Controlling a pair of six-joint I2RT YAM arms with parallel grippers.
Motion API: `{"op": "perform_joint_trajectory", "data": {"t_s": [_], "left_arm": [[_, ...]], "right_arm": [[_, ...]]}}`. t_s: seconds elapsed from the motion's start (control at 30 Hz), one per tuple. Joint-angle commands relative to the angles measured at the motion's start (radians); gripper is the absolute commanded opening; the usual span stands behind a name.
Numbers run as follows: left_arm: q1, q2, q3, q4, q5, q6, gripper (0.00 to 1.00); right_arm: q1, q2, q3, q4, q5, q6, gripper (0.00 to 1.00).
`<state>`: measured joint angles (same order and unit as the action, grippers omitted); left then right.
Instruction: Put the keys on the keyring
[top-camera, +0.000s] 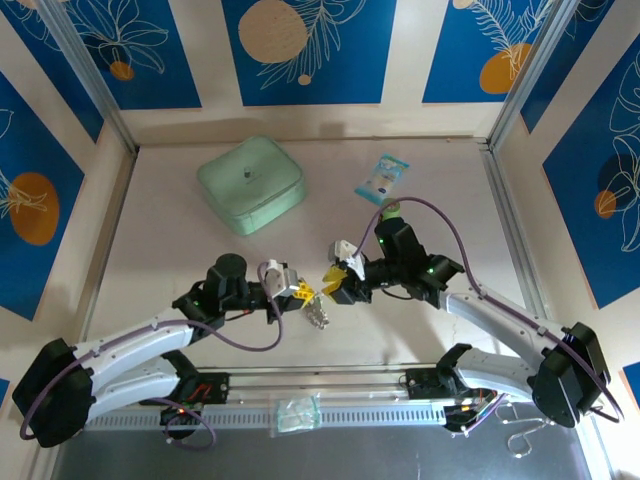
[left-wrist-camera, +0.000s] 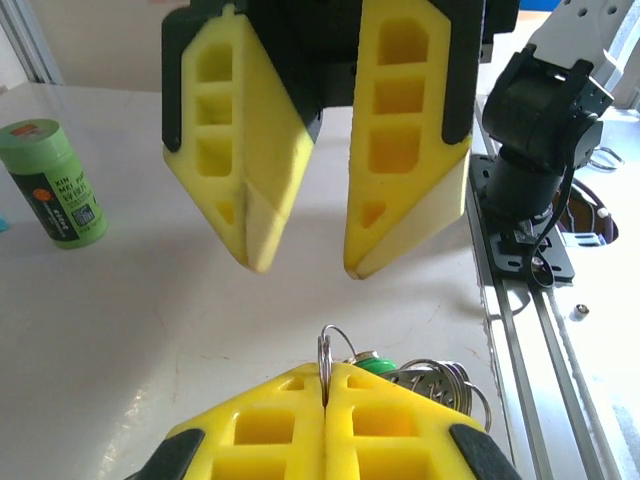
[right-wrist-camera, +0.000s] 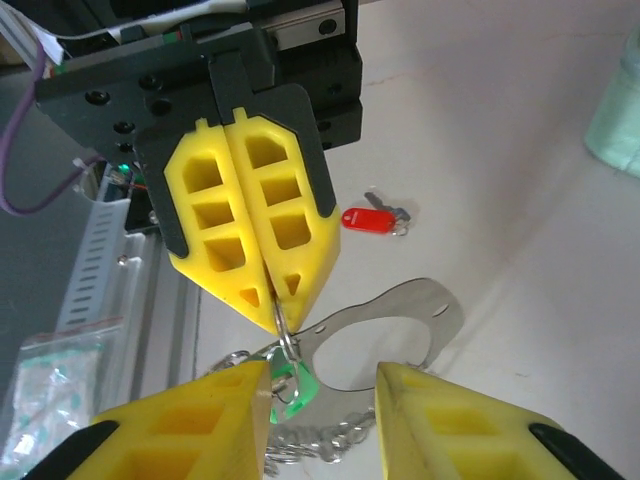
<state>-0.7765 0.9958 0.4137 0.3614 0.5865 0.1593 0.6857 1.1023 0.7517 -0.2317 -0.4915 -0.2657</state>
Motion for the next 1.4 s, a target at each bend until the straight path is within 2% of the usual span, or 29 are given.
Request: {"op": "perform_joint_trajectory", "data": {"t_s": [0.0,0.23,0.43,0.63,1.03,1.23,1.33,1.37], "left_arm": [[-0.008,-0.015,-0.01,0.119,0.012,-0.021,0.0],[-0.008,-0.022,-0.016,0.128,0.009,-0.014,0.0],[-0.007,-0.042,-0.018,0.113,0.001,-0.004,0.0],[-0.009,-0.053,-0.022,0.109,-0.002,-0.003,0.0],[-0.008,-0.04,-0.005,0.209,0.036,-0.058,0.0],[-0.007,-0.044,-0.026,0.22,0.018,-0.055,0.0],[-0.009,-0.041,-0.031,0.232,0.019,-0.061,0.0],[-0.008,-0.038,-0.032,0.236,0.021,-0.064,0.0]], "right_arm": [[0.0,0.017,0.0,0.017,-0.053,0.04,0.33],[0.008,0.056,0.017,-0.007,-0.076,0.033,0.31],[0.006,0.045,0.018,-0.016,-0.082,0.031,0.12],[-0.004,0.03,0.021,-0.039,-0.075,0.018,0.0],[0.002,0.091,-0.001,0.029,-0.102,0.046,0.0],[-0.004,0.036,-0.019,0.044,-0.088,0.043,0.0],[-0.005,0.006,-0.029,0.077,-0.082,0.053,0.19],[-0.005,-0.003,-0.034,0.094,-0.091,0.057,0.21]]}}
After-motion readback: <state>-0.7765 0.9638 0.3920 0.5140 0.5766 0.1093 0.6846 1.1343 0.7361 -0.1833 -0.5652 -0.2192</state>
